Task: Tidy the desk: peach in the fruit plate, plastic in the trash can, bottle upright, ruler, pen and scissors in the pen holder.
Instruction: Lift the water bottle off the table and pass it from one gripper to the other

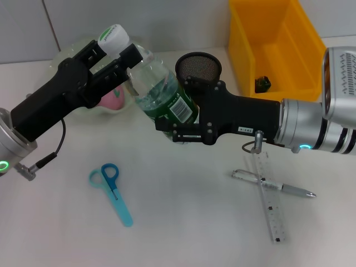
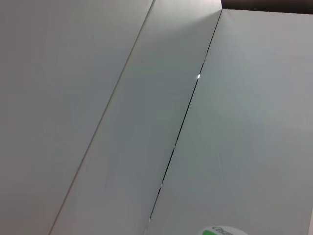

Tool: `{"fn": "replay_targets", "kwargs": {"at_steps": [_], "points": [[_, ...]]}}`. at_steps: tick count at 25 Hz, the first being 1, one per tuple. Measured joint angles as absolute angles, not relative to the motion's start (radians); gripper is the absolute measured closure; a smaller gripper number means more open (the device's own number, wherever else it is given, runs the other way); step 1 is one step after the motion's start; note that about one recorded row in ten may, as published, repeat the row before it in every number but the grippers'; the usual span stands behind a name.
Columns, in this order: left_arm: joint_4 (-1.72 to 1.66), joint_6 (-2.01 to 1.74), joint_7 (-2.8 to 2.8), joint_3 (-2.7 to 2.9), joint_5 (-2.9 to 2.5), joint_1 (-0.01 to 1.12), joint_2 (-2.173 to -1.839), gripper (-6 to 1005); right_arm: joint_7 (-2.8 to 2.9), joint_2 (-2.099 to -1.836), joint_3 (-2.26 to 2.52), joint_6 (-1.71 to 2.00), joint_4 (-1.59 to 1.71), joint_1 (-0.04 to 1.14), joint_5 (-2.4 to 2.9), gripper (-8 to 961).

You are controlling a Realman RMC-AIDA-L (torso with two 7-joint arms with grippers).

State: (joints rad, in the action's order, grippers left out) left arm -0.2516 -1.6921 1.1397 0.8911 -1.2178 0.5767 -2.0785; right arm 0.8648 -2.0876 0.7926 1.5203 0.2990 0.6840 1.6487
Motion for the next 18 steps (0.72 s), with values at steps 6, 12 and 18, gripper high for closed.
{"fn": "replay_targets", "kwargs": {"at_steps": [6, 12, 18], "points": [[-0.245, -1.695, 1.140, 0.890, -1.216, 0.577, -2.079, 237, 0.819, -2.088, 0.795, 1.520, 0.274, 0.684, 1.634, 163], [-0.227, -1.696, 1.130, 0.889, -1.210, 0.580, -2.078, 251, 0.789, -2.089, 0.791, 1.520, 0.251, 0.684, 1.608, 163], [-0.224, -1.701, 1.120, 0.892, -1.206, 0.580, -2.078, 265, 0.782, -2.089, 0.796, 1.520, 0.243, 0.682, 1.593, 162]]}}
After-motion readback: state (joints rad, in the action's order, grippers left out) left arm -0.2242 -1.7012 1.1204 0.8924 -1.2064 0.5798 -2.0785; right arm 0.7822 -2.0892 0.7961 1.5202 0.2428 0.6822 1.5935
